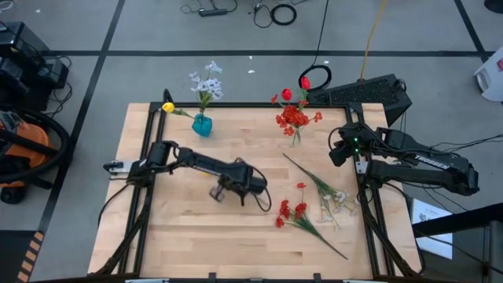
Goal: Sort flowers into vase by color
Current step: Put the yellow flower into the blue vase
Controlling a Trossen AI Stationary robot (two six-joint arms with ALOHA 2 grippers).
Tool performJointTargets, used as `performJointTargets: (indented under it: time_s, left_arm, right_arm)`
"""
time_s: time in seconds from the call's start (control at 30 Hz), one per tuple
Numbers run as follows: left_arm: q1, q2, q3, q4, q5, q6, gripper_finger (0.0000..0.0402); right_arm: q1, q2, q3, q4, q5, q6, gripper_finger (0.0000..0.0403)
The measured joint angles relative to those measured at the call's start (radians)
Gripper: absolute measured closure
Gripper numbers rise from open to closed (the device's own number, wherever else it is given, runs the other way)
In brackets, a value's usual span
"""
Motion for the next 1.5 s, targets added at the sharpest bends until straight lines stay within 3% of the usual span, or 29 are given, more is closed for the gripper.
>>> performJointTargets:
  time_s: [0.4,0.77,0.87,1.03,1.23,1.37,1.5]
  left_arm:
    - [0.144,-0.005,-0.031,-0.016,-0.218,0.399,0.0395]
    - [0.177,-0.091,-0.03,-0.011,-0.236,0.599,0.0396]
    - [0.172,-0.136,-0.03,0.073,-0.18,0.62,0.0396]
    - [0.163,-0.17,-0.028,0.207,0.061,0.609,0.0396]
    - [0.218,-0.171,-0.028,0.103,0.133,0.571,0.0385]
    - [0.3,-0.171,-0.028,0.087,0.233,0.413,0.0366]
    - [0.355,-0.171,-0.028,0.087,0.243,0.327,0.0363]
  right_arm:
    - [0.0,0.0,0.0,0.001,0.003,0.0,0.0403]
    - [0.0,0.0,0.0,0.004,0.003,0.001,0.0403]
    - [0.0,0.0,0.0,0.004,0.003,0.006,0.0403]
    - [0.0,0.0,0.0,0.005,0.023,0.008,0.0403]
    - [0.0,0.0,0.0,0.005,0.022,0.009,0.0403]
    - [0.0,0.0,0.0,0.005,0.022,0.009,0.0403]
    - [0.0,0.0,0.0,0.005,0.024,0.009,0.0403]
